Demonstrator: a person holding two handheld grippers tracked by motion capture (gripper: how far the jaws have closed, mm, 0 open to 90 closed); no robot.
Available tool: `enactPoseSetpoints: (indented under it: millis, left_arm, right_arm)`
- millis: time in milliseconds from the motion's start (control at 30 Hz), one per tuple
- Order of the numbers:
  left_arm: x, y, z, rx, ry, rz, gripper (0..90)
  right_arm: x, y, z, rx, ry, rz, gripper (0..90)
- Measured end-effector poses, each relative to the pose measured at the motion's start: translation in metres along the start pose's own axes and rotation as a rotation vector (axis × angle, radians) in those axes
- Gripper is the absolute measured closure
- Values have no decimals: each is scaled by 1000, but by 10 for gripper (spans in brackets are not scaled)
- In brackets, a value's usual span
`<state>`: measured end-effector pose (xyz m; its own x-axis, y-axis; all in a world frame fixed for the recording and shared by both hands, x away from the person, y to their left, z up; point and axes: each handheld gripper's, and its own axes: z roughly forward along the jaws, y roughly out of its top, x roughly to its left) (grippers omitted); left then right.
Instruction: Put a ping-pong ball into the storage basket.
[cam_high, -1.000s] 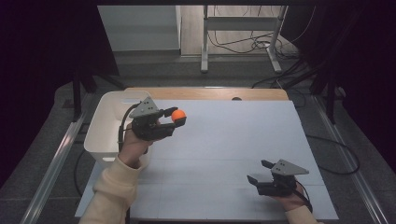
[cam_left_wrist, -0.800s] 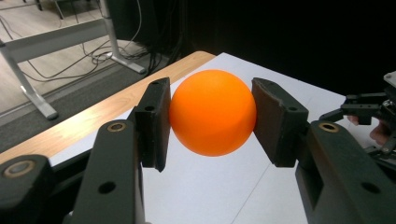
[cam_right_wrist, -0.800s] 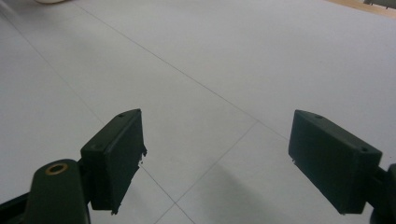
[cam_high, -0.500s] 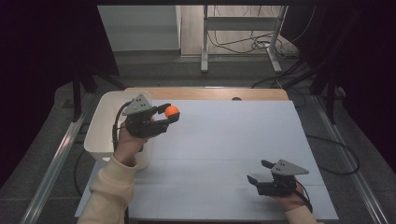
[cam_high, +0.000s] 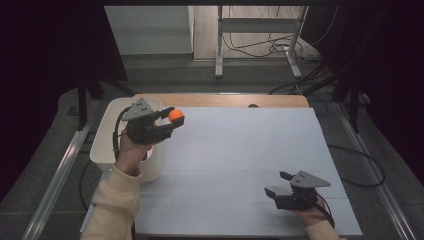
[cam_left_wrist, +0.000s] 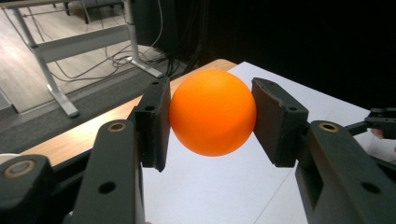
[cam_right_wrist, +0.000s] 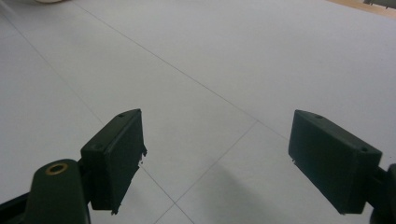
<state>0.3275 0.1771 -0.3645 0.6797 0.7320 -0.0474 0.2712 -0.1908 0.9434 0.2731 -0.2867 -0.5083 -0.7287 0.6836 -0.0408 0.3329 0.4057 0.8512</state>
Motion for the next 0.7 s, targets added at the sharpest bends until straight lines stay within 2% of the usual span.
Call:
enactPoseSetpoints:
  millis: [400,700]
  left_arm:
    - [6,-2,2,4,21,-15,499]
    - [17,-4,-5,-1,61,-33,499]
  right_arm:
    - [0,0,1,1,-1,1,187]
    - [0,0,0,0,-1,1,188]
